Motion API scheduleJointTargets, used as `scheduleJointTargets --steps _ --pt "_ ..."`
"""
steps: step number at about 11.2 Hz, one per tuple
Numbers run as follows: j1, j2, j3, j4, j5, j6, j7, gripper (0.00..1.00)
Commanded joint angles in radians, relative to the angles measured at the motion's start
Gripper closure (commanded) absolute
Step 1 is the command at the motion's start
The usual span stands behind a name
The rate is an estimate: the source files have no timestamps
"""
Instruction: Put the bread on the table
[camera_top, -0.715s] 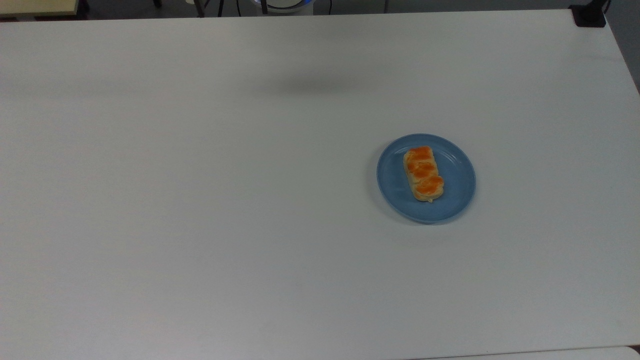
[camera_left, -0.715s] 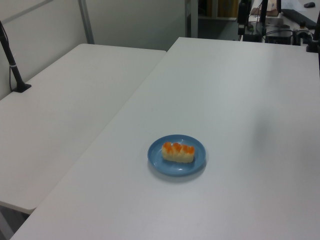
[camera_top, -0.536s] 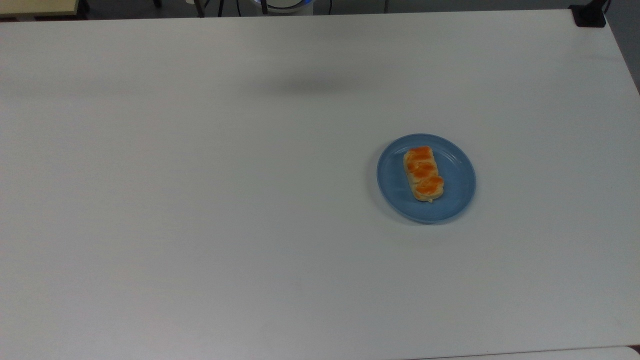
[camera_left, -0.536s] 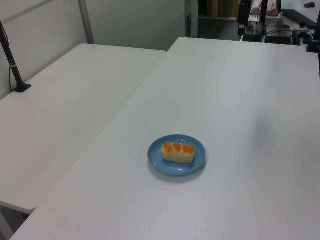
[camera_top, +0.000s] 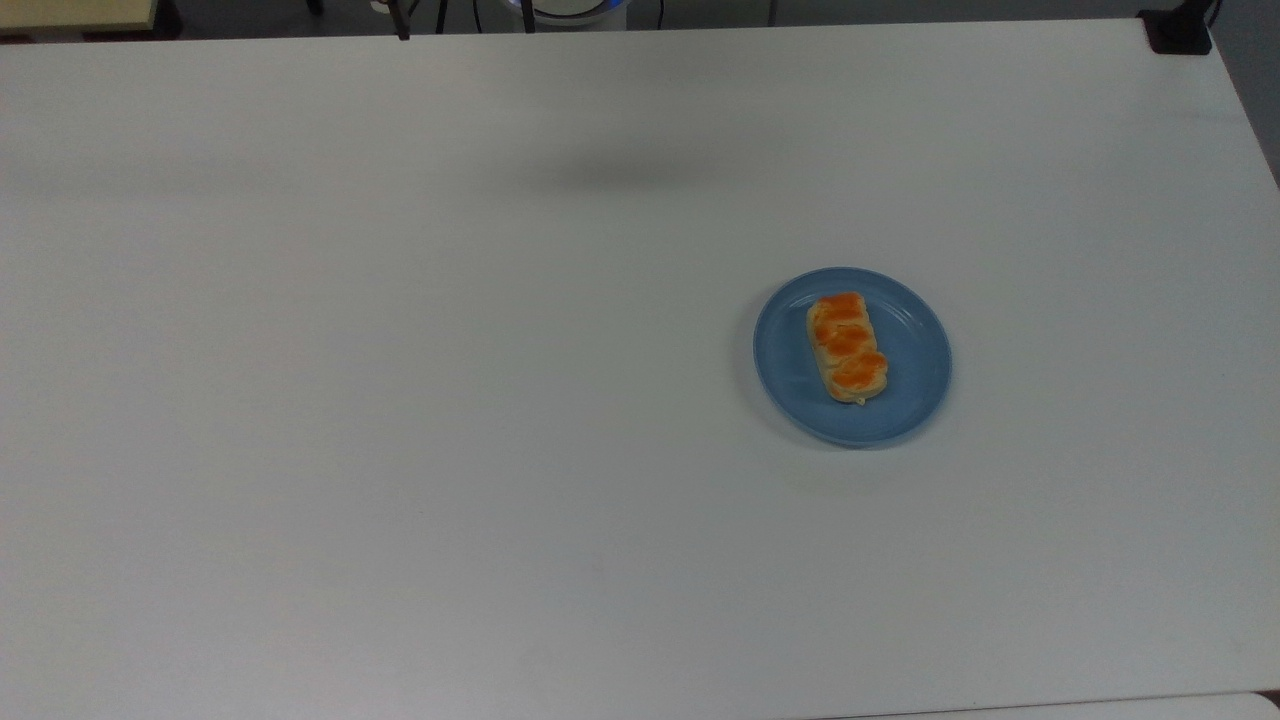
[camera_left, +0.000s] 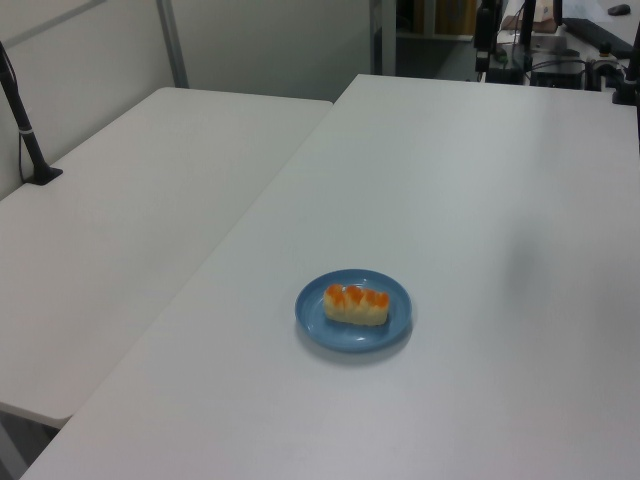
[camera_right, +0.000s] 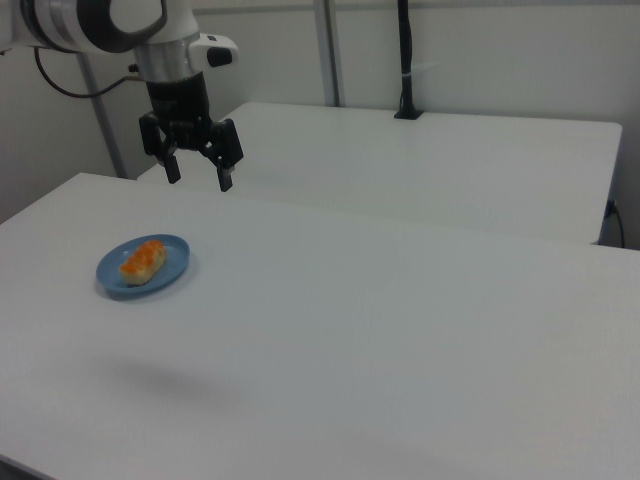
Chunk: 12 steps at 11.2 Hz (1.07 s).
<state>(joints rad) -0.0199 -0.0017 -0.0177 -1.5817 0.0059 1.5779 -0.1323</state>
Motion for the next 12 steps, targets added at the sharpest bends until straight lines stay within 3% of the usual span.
scheduleJointTargets --steps 1,12 --pt "0.005 0.003 -0.002 0.002 -0.014 -0.013 0.010 0.00" --pt "-0.015 0.003 -0.002 0.000 -0.004 -0.013 0.013 0.00"
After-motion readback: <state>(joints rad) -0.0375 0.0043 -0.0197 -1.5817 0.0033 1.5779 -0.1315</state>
